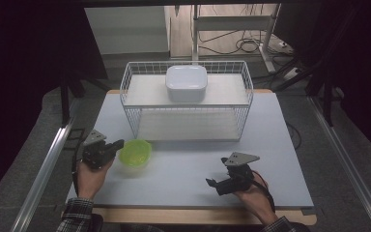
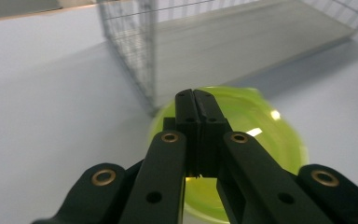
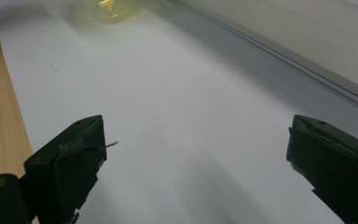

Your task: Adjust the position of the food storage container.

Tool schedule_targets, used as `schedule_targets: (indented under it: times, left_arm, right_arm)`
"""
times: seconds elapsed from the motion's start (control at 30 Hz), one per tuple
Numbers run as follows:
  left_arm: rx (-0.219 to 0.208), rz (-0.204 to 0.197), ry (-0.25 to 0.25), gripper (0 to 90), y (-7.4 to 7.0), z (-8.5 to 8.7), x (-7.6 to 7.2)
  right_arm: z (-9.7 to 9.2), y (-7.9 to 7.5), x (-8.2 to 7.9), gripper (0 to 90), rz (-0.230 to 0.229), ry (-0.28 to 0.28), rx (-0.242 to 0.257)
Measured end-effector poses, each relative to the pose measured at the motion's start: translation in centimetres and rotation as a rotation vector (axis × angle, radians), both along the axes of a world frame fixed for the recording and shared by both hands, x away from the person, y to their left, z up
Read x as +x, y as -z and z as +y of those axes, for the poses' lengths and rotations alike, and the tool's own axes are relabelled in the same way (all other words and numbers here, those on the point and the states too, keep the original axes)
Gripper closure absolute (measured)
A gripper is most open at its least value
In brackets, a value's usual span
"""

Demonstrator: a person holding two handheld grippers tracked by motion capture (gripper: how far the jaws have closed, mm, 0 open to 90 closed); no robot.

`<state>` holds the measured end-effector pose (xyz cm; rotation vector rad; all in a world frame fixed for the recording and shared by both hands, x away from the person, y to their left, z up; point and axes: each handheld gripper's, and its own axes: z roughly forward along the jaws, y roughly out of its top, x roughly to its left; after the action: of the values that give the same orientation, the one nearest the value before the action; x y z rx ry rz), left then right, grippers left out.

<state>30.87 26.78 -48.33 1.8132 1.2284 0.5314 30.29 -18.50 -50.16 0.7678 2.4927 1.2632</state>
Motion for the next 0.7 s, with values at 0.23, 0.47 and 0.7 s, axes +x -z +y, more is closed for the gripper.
schedule_targets:
  times: [0.23, 0.47, 0.7]
  left_arm:
    - [0.025, 0.062, -0.046, 89.2, 1.9, 1.2, 1.0]
    - [0.048, 0.097, -0.049, 89.3, 2.7, 0.8, 1.3]
    - [0.074, 0.116, -0.034, 89.3, 2.9, -0.1, 1.3]
  right_arm:
    - [0.3, 0.3, -0.1, 5.4, 0.001, -0.02, -0.038]
    - [0.6, 0.5, -0.2, 5.5, 0.005, -0.03, -0.07]
    - [0.7, 0.7, -0.2, 5.8, 0.006, -0.033, -0.093]
